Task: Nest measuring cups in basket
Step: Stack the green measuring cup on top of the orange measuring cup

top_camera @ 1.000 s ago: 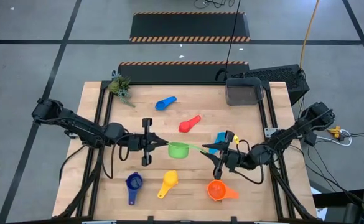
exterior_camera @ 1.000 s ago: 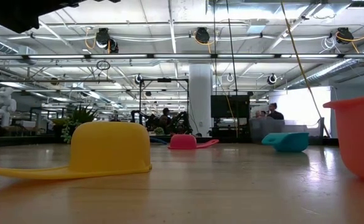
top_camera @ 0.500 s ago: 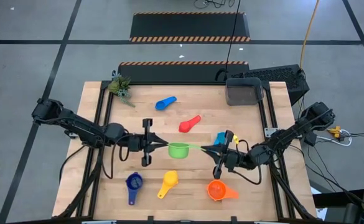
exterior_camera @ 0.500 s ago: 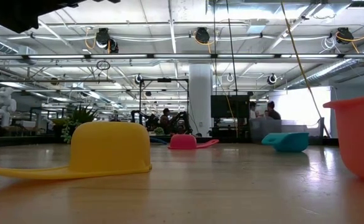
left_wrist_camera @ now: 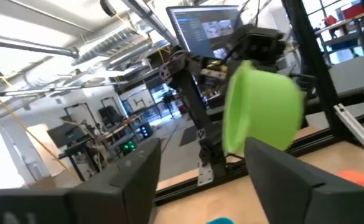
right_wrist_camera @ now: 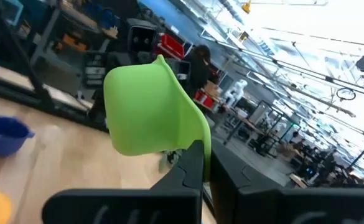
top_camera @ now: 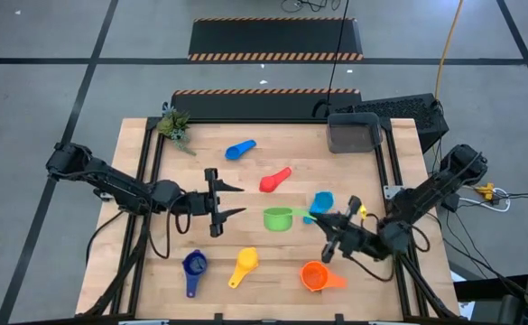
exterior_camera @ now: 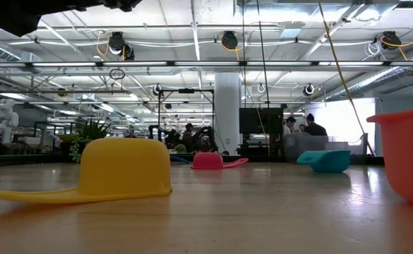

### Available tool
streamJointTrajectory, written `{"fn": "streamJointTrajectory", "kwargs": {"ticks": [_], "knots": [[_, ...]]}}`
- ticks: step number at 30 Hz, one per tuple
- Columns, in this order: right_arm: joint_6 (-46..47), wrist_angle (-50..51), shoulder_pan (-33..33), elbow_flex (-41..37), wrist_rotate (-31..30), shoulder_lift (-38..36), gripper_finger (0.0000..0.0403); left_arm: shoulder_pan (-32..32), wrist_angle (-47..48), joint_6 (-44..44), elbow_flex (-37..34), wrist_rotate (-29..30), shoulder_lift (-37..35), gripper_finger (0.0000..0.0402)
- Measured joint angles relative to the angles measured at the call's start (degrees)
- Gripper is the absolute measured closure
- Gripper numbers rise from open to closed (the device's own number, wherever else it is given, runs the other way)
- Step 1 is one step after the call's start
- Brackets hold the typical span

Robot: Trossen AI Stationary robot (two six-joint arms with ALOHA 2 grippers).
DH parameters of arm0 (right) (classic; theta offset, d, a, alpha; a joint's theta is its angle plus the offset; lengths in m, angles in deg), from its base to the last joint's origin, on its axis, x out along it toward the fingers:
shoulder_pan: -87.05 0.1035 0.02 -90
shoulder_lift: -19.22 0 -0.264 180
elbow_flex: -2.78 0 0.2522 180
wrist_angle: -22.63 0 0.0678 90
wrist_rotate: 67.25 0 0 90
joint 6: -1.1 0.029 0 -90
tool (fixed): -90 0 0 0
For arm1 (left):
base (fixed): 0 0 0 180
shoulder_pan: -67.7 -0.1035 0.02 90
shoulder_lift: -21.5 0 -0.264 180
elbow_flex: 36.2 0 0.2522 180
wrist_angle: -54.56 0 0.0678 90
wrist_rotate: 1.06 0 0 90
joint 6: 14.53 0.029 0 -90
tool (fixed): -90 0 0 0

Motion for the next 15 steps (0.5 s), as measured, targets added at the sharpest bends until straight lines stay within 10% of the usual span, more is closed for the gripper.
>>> {"fn": "streamJointTrajectory", "kwargs": {"ticks": [7, 15], "knots": [[-0.97, 5.40, 11.13, 4.03, -15.50, 0.00, 0.0403, -0.46, 0.03, -5.00, 0.01, 0.13, 0.00, 0.0156], [1.11, 6.53, 20.58, 10.23, -19.81, 1.91, 0.0403, -0.01, 0.10, -13.97, 0.01, 2.12, 0.00, 0.0185]]}}
